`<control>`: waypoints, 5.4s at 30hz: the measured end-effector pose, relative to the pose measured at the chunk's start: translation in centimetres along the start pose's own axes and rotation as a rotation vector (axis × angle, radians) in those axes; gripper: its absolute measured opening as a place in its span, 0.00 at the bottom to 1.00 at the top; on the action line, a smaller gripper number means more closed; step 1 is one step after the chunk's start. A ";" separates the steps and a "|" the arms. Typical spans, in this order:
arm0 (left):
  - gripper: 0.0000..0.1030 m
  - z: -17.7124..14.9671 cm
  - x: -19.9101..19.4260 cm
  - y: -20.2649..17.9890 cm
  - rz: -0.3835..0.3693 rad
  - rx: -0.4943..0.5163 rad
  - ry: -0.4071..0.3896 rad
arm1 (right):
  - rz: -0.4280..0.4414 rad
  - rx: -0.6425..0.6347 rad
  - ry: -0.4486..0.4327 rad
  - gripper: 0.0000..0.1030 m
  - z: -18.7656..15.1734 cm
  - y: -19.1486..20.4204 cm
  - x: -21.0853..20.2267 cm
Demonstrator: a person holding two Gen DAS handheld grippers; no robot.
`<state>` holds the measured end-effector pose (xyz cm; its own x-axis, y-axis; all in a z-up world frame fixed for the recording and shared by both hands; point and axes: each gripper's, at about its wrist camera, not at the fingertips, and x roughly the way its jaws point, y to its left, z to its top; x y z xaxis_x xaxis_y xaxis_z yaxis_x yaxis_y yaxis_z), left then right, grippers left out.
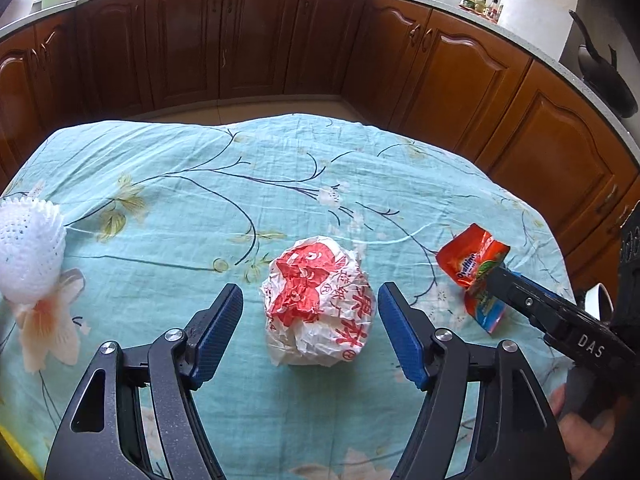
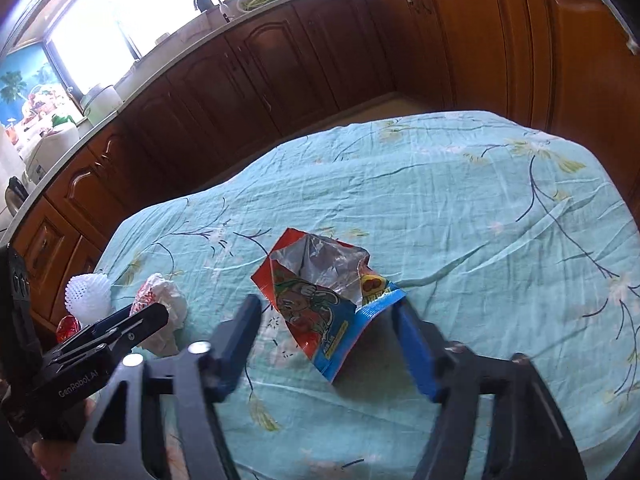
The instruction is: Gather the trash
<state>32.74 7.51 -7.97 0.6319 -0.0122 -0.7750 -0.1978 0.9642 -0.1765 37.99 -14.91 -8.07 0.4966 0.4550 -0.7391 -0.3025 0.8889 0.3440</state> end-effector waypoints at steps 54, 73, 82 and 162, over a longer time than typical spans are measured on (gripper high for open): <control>0.37 -12.3 -10.6 -25.1 -0.361 0.447 0.001 | -0.173 0.198 -0.335 0.01 -15.8 -14.4 -26.3; 0.37 -10.8 -9.5 -34.6 -0.455 0.564 0.008 | -0.322 0.251 -0.341 0.01 -14.4 -20.9 -28.5; 0.37 -9.9 -6.9 -39.4 -0.450 0.616 0.041 | -0.367 0.239 -0.296 0.02 -12.7 -23.0 -28.0; 1.00 -19.5 -17.6 -17.2 -0.240 0.387 -0.454 | -0.437 0.043 -0.678 1.00 -24.9 -5.1 -29.4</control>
<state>10.39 -14.03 -3.10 0.8962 -0.2083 -0.3916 0.2199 0.9754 -0.0156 4.71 -34.11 -2.51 0.9524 -0.0140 -0.3045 0.0585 0.9888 0.1373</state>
